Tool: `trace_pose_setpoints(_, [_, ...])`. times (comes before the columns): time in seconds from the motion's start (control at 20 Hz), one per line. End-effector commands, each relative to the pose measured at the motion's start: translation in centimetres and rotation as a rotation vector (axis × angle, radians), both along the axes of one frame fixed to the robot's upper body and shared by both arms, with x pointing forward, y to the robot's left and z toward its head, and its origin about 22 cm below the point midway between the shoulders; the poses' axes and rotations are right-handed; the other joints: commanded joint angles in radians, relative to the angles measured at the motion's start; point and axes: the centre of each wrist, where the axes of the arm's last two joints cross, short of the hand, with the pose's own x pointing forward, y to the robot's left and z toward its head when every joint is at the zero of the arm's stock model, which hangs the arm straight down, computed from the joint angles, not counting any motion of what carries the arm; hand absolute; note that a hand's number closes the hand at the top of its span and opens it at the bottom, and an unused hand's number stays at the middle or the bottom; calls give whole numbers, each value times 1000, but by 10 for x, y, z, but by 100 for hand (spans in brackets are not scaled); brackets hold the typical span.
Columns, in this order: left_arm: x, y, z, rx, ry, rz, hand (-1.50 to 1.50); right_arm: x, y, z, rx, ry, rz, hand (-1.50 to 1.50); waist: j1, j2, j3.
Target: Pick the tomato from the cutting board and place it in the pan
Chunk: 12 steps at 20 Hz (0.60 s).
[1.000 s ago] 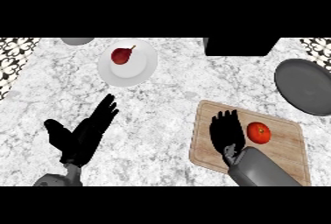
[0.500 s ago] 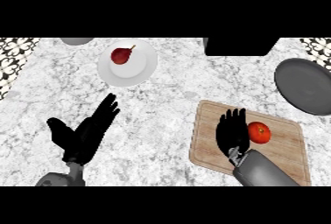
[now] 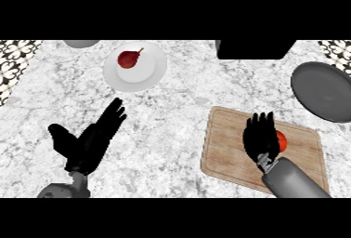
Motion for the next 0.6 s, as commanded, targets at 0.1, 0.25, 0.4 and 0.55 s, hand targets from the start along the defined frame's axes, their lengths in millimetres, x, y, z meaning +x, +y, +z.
trace_pose_setpoints(0.1, [7,26,9,0,-11,6,0,-5,-23,4,-15,-9,14,-150,-3,-1,0])
trace_pose_setpoints(0.25, [7,6,4,-8,1,-14,0,1,-29,0,20,-14,49,150,-2,0,0])
trace_pose_setpoints(0.4, [5,2,-15,-16,-2,-18,0,-1,-36,-24,-15,-44,156,150,1,2,0])
trace_pose_setpoints(0.55, [12,5,-4,-9,3,10,0,13,-42,-15,-43,-23,208,150,1,1,0])
